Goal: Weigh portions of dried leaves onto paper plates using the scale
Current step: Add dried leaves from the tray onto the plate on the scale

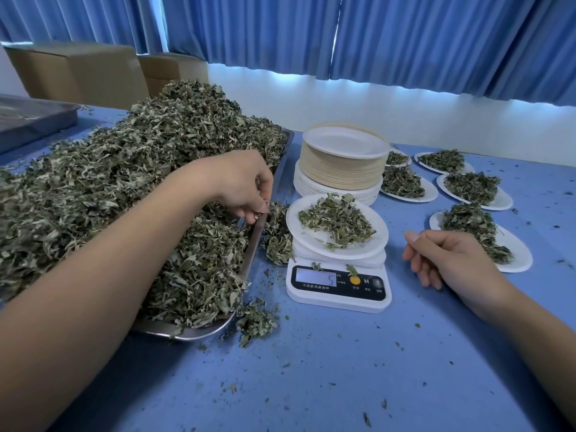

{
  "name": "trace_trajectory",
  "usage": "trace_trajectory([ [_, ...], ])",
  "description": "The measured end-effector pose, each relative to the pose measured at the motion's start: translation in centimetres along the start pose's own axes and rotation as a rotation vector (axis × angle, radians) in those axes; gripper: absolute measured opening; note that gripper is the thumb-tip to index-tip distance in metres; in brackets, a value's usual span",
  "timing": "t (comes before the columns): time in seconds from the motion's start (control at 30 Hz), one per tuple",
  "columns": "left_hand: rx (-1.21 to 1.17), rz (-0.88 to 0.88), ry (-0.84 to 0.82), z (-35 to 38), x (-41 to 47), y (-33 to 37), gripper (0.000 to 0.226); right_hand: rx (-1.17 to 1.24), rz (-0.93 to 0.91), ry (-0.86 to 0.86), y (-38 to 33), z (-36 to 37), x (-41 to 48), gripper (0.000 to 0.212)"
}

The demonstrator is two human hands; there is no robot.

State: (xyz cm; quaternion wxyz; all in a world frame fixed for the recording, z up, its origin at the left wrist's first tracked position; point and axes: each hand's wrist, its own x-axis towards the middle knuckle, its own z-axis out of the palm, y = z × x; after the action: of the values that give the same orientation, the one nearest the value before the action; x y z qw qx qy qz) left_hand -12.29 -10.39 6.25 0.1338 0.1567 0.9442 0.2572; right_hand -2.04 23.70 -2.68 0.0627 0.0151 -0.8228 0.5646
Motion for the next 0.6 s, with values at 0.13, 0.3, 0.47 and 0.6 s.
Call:
trace_trajectory([
  [0.13, -0.085, -0.005, 0.075, -0.5, -0.4, 0.1, 0.005, 0.007, -0.001, 0.0, 0.0, 0.0, 0.0, 0.044],
  [0.3, -0.478, 0.222, 0.069, -0.3, -1.5, 2.2, 0.015, 0.004, -0.001, -0.004, 0.0, 0.0, -0.1, 0.044],
  [0.47, -0.164, 0.204, 0.069, 0.3, -1.1, 2.7, 0.031, -0.01, 0.001, 0.0, 0.1, -0.1, 0.1, 0.045],
  [0.6, 0.367, 0.057, 0.125, -0.2, -0.8, 1.6, 0.04, -0.019, 0.001, -0.003, 0.2, -0.2, 0.1, 0.046],
])
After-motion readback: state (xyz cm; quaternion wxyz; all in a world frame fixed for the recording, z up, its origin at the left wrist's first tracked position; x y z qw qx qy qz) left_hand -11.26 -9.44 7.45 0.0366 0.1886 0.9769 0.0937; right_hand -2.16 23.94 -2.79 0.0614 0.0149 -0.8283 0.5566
